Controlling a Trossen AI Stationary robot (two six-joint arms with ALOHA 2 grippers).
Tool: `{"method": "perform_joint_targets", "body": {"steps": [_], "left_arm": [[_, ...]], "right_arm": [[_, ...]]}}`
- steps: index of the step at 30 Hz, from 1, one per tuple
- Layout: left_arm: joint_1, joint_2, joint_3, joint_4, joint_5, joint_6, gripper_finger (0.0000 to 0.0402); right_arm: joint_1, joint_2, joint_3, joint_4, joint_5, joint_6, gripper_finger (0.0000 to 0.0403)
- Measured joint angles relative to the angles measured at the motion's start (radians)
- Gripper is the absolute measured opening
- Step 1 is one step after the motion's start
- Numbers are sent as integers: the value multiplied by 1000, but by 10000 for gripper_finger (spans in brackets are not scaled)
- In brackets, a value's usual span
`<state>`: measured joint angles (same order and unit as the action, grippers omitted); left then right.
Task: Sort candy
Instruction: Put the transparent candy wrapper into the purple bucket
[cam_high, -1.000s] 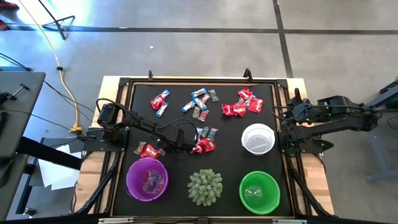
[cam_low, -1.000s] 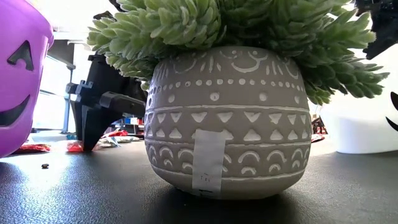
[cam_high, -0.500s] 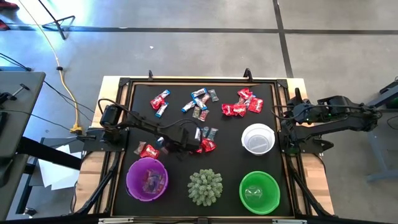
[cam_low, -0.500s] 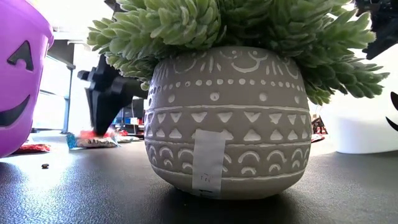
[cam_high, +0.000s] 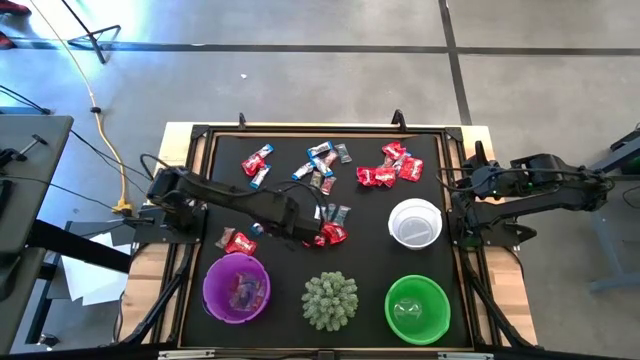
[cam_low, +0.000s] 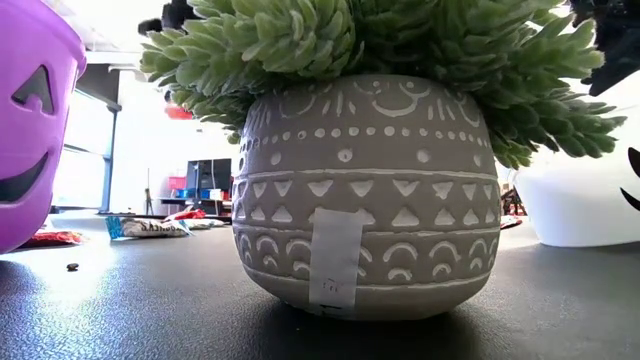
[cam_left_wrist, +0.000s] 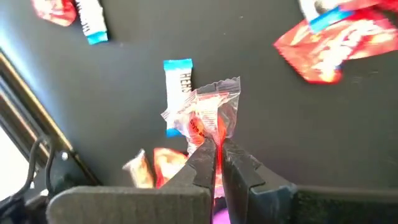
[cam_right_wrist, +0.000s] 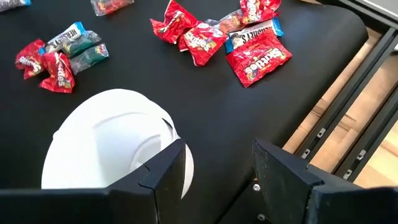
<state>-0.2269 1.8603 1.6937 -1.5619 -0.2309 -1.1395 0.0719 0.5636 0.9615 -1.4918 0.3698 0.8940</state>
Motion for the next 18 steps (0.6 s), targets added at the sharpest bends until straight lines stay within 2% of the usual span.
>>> {"method": "perform_joint_targets", "body": {"steps": [5, 12, 18], "left_arm": [[-75, -83, 93, -5, 89, -103, 5], [-253, -142, 199, 17, 186, -309, 5], [-400, -141, 205, -5, 215, -433, 7]], "right_arm": [[0, 0, 0, 0, -12, 35, 183], [0, 0, 0, 0, -13, 95, 183], [0, 0, 0, 0, -16, 101, 183]]}}
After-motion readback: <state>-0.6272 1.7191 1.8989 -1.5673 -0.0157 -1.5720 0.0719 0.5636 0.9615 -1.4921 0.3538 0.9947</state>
